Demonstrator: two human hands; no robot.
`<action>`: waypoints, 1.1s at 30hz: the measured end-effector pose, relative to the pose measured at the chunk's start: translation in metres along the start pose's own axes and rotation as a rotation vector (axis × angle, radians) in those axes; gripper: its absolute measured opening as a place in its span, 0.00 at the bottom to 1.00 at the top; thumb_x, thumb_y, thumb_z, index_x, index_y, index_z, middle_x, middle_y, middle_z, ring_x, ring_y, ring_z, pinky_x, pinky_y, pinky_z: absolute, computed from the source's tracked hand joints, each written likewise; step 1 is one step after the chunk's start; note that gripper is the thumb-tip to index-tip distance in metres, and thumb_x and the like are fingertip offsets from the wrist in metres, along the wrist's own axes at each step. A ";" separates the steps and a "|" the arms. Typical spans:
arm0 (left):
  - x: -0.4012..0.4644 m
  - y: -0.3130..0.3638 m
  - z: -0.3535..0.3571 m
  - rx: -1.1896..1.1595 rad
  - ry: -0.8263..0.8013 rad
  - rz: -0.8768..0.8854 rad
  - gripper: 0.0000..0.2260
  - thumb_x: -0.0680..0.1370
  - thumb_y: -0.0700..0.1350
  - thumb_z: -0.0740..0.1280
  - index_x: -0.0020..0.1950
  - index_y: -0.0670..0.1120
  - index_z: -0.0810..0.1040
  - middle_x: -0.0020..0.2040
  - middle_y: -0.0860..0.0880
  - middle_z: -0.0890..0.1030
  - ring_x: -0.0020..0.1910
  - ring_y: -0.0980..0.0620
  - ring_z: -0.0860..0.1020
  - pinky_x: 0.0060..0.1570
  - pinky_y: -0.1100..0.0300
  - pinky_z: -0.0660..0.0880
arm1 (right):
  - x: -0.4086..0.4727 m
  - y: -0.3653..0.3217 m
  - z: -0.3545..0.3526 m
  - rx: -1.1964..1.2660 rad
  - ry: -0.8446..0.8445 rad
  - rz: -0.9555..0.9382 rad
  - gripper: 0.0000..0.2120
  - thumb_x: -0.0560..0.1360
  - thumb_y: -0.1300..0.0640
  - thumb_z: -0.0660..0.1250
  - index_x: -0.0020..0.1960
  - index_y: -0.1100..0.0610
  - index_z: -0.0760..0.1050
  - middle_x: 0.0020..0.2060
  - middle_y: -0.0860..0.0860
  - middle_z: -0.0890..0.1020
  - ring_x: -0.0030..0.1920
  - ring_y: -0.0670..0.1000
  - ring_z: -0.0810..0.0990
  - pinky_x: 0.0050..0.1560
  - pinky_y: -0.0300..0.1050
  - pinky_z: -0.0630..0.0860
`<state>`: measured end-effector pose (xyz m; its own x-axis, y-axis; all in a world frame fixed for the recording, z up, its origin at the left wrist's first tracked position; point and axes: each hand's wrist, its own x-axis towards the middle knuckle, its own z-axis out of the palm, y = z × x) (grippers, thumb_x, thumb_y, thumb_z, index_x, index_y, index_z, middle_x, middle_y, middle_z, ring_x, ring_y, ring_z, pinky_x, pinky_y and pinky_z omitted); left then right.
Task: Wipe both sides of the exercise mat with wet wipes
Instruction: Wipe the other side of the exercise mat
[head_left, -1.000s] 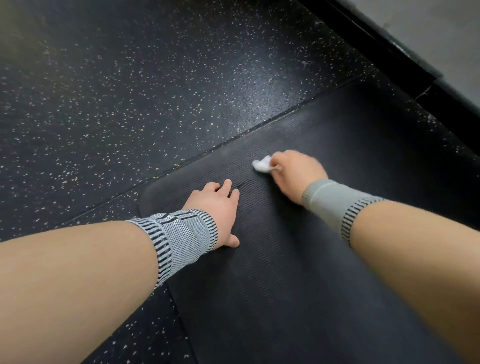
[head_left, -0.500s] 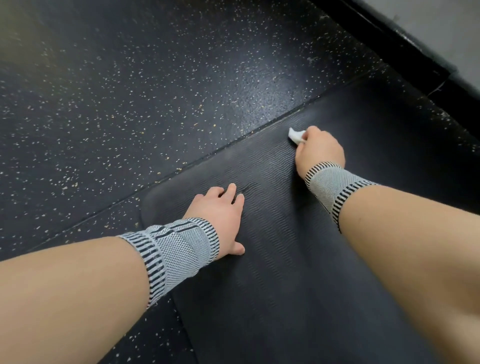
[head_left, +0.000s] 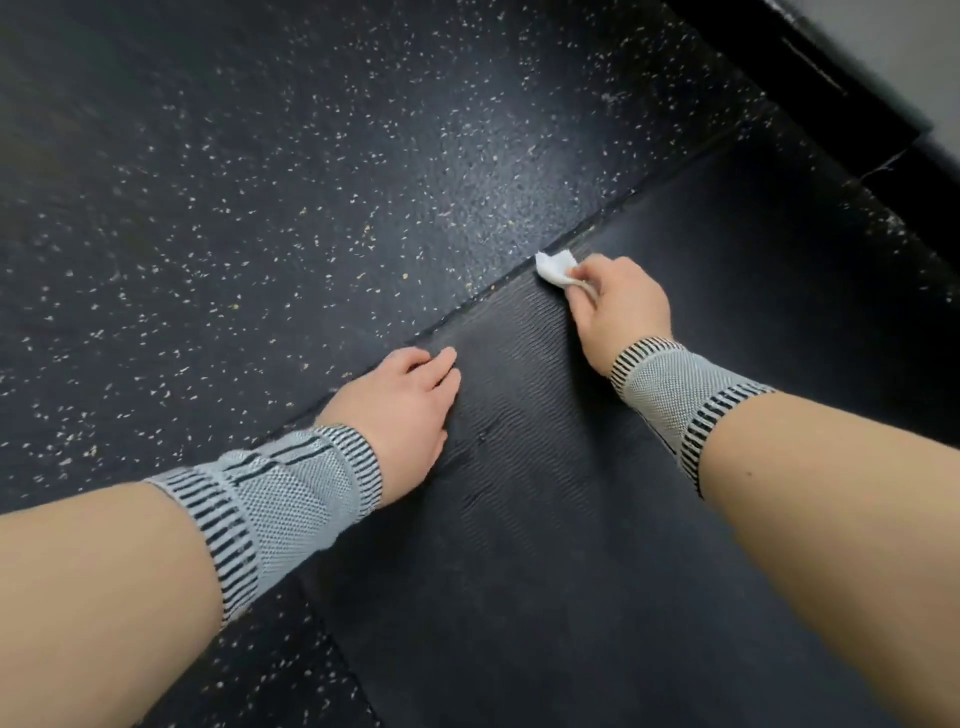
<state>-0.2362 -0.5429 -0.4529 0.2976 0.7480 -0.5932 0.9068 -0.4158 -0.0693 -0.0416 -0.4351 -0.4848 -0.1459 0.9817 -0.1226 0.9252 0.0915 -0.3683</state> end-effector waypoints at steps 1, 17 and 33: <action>-0.001 0.000 -0.006 0.010 -0.056 0.008 0.32 0.83 0.56 0.55 0.80 0.44 0.45 0.81 0.50 0.44 0.78 0.48 0.49 0.74 0.56 0.57 | 0.000 0.000 -0.002 0.019 -0.027 0.005 0.12 0.79 0.52 0.60 0.60 0.55 0.74 0.52 0.55 0.76 0.52 0.57 0.75 0.50 0.46 0.68; 0.001 -0.004 -0.016 -0.034 -0.267 -0.023 0.34 0.82 0.42 0.58 0.79 0.42 0.37 0.79 0.47 0.32 0.79 0.47 0.41 0.74 0.47 0.59 | -0.009 -0.031 -0.003 -0.050 -0.185 0.071 0.11 0.79 0.55 0.58 0.60 0.52 0.73 0.53 0.53 0.75 0.54 0.56 0.72 0.51 0.49 0.69; 0.002 0.002 -0.026 0.187 -0.312 -0.087 0.46 0.77 0.58 0.68 0.80 0.45 0.39 0.80 0.50 0.36 0.79 0.48 0.46 0.74 0.44 0.58 | -0.160 0.030 -0.009 -0.065 -0.268 -0.211 0.09 0.79 0.57 0.58 0.57 0.56 0.73 0.46 0.55 0.74 0.47 0.60 0.75 0.41 0.50 0.72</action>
<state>-0.2259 -0.5288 -0.4338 0.0901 0.6031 -0.7926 0.8462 -0.4661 -0.2584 0.0127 -0.5880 -0.4684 -0.4154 0.8621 -0.2903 0.8838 0.3069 -0.3532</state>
